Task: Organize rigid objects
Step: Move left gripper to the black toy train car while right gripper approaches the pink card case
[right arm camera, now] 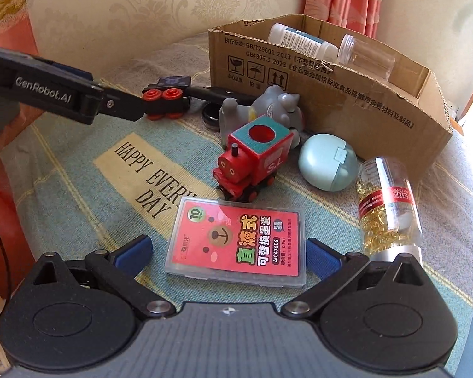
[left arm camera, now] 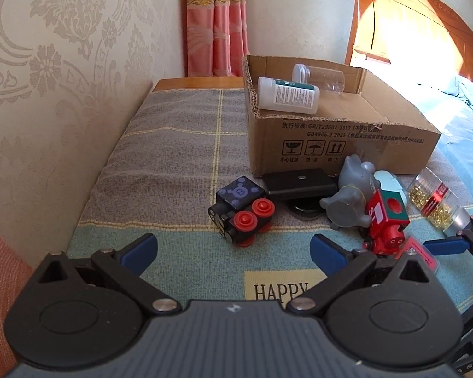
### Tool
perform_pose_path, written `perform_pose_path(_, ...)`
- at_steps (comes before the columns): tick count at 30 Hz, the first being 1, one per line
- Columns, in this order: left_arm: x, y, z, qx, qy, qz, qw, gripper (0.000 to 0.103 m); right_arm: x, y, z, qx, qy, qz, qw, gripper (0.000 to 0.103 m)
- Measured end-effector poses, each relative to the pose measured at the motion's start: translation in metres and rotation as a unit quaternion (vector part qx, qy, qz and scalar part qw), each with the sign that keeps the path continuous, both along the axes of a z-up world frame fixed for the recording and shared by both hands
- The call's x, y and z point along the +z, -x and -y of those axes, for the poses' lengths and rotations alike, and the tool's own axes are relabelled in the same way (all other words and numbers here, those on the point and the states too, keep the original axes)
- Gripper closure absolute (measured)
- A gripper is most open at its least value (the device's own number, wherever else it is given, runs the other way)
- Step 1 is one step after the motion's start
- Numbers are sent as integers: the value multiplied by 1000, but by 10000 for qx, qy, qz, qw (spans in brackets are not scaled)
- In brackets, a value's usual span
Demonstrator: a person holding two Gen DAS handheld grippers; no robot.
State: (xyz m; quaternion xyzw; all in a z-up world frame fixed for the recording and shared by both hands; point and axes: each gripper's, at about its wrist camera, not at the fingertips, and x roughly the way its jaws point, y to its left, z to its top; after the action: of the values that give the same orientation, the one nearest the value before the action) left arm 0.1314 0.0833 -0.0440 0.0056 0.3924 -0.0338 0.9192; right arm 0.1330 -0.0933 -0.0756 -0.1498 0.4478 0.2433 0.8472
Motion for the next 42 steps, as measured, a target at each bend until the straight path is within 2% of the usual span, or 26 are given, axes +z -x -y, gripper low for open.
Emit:
perform_pose_path(8, 5, -48, -10, 486, 32, 181, 9987, 1, -1, 1, -1, -175, -54, 97, 9998, 0)
perform_pose_path(12, -5, -78, -11, 543, 28, -32, 9985, 1, -1, 1, -1, -172, -55, 97, 9998, 0)
perform_pose_path(17, -23, -96, -13, 668, -172, -411, 9968, 1, -2, 1, -1, -194, -73, 124, 9997, 0)
perform_pose_path(22, -25, -85, -23, 733, -135, -480, 9961, 1, -1, 2, 0, -196, -74, 126, 9997, 0)
perform_pose_path(30, -29, -43, -44, 880, 261, -759, 9929, 1, -1, 3, 0, -211, -85, 143, 9996, 0)
perform_pose_path(36, -30, -17, -44, 802, 220, -766, 9936, 1, -1, 4, 1, -207, -85, 144, 9996, 0)
perform_pose_path(40, -34, -14, -39, 632, 201, -748, 9950, 1, -1, 4, 1, -212, -86, 148, 9996, 0)
perform_pose_path(42, -36, -15, -34, 642, 8, -722, 9953, 0, -1, 4, 1, -209, -87, 147, 9996, 0)
